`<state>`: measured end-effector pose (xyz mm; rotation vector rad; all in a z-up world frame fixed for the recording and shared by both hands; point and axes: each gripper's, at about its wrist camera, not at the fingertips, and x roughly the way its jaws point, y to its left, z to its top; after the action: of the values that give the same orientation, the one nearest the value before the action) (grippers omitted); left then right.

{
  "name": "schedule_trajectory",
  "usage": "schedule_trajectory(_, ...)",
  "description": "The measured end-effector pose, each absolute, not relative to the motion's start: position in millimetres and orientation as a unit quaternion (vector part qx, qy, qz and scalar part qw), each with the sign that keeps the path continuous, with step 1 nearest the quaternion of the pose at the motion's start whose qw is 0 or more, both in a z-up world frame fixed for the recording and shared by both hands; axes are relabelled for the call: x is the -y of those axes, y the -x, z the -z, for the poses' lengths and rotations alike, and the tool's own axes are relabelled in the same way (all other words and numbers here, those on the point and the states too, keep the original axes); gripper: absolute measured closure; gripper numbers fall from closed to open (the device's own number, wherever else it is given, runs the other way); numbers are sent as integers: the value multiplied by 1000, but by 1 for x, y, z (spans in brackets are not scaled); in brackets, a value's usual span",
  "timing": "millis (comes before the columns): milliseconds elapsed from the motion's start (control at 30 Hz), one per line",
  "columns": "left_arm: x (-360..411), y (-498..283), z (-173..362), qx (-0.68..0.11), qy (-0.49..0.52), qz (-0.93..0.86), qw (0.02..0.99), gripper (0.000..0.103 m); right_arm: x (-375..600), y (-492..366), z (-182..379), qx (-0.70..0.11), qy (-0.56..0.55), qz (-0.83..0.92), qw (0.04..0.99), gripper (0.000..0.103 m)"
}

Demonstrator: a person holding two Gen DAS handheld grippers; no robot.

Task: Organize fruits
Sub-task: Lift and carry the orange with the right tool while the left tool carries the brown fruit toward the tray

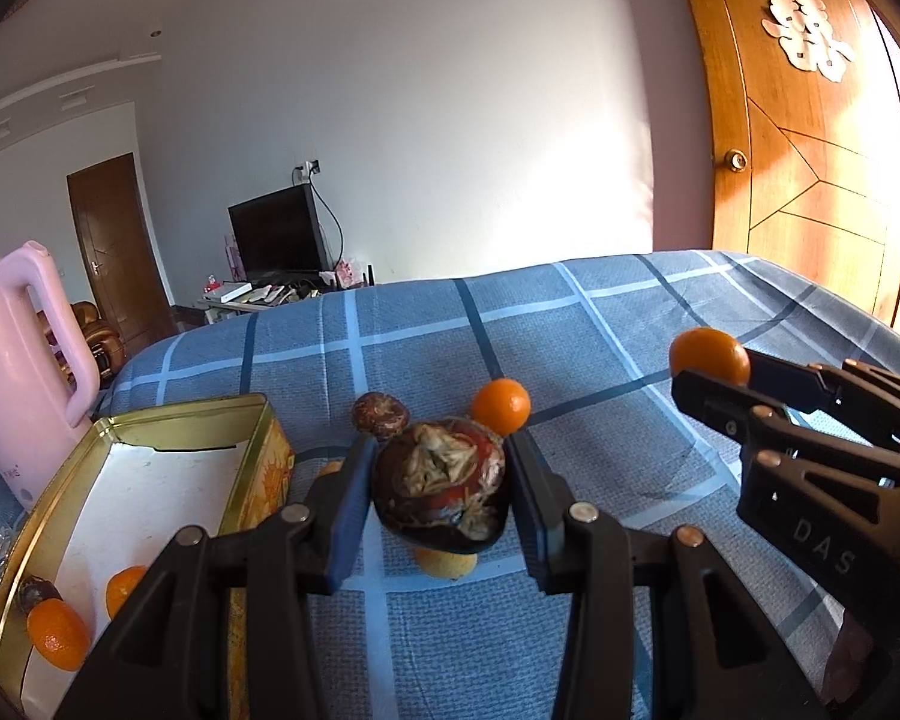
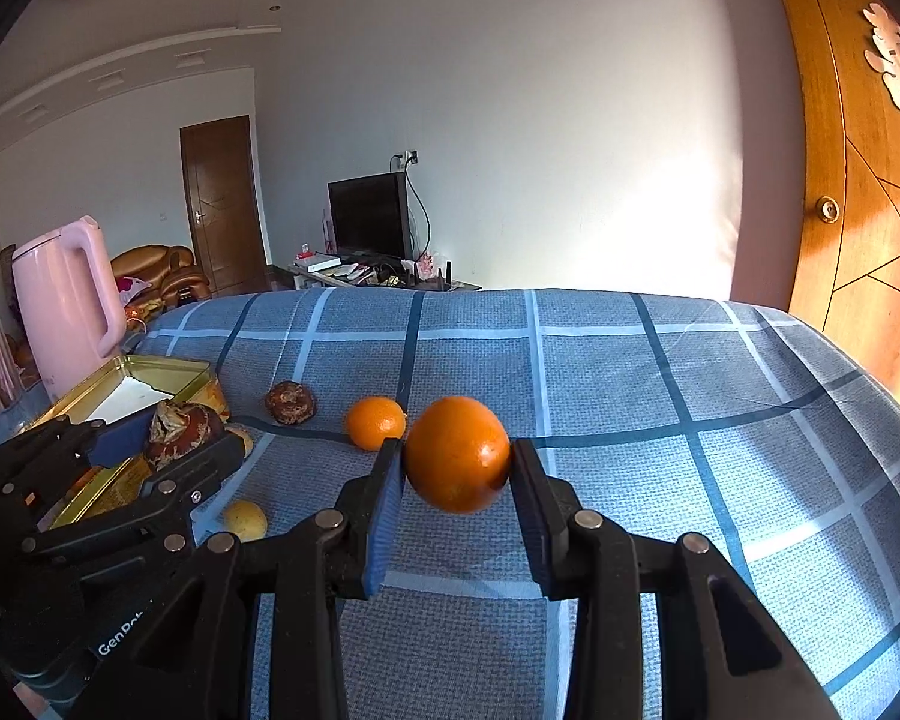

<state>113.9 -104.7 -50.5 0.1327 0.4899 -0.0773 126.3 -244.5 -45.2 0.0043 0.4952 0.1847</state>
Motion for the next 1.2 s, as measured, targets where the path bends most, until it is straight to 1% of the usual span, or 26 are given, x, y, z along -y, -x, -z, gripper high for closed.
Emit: schedule_trajectory(1200,93,-78,46,-219,-55,45,973,58,233,-90,40,-211,22,-102,972,65)
